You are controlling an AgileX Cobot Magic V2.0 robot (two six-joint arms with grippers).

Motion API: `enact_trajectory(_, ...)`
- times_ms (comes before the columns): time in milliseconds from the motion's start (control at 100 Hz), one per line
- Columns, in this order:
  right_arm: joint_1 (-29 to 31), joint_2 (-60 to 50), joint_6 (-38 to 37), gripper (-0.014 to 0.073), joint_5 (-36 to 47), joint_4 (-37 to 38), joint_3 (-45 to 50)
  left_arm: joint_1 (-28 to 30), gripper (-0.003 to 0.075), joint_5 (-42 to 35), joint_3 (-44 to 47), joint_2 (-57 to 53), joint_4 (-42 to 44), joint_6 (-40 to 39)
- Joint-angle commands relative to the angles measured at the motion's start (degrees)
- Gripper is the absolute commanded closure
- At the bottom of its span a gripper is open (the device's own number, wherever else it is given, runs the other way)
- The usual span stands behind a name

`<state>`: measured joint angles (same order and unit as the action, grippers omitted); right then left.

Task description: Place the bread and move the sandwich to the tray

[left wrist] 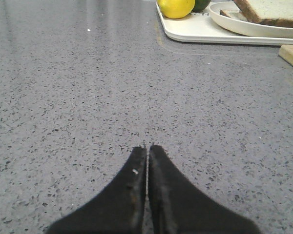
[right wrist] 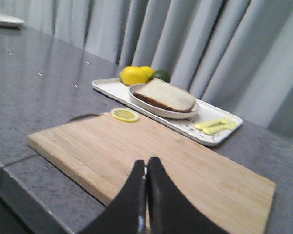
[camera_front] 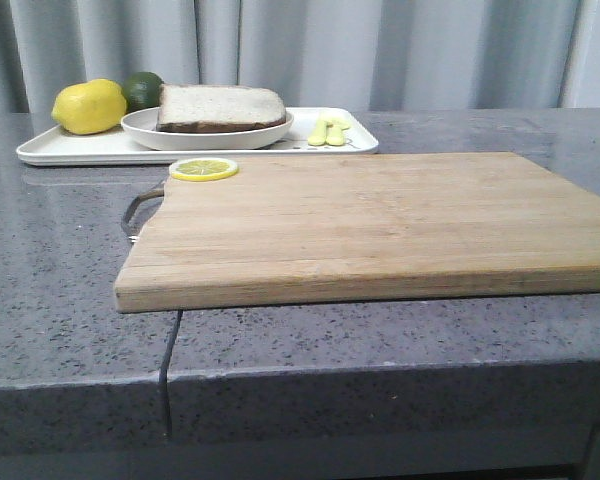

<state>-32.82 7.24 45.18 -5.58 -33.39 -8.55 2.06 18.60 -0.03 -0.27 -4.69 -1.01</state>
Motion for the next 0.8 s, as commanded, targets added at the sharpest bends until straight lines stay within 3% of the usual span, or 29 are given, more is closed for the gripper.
enact_trajectory(0, 4.6, 0.6, -9.0, 0.0653, 4.3, 6.9, -0.3, 0.1, 0.074, -2.9, 0.9, -1.7, -0.5, 0.0)
enact_trajectory(160, 15.4, 0.6, -30.6, 0.0653, 7.0, 19.8, 2.6, 0.1, 0.074, -2.9, 0.9, -1.7, -0.5, 0.0)
enact_trajectory(370, 23.3, 0.2, -48.1, 0.0653, 14.0, 34.6, 8.2, 0.1, 0.074, -2.9, 0.9, -1.7, -0.5, 0.0)
enact_trajectory(610, 31.7, -4.0, -49.8, 0.0653, 7.7, 36.1, 10.2, 0.1, 0.074, -2.9, 0.9, -1.7, -0.5, 0.0)
enact_trajectory(790, 33.3, -9.2, -49.8, 0.0653, -1.9, 36.5, 10.3, 0.1, 0.074, -2.9, 0.9, -1.7, -0.5, 0.0)
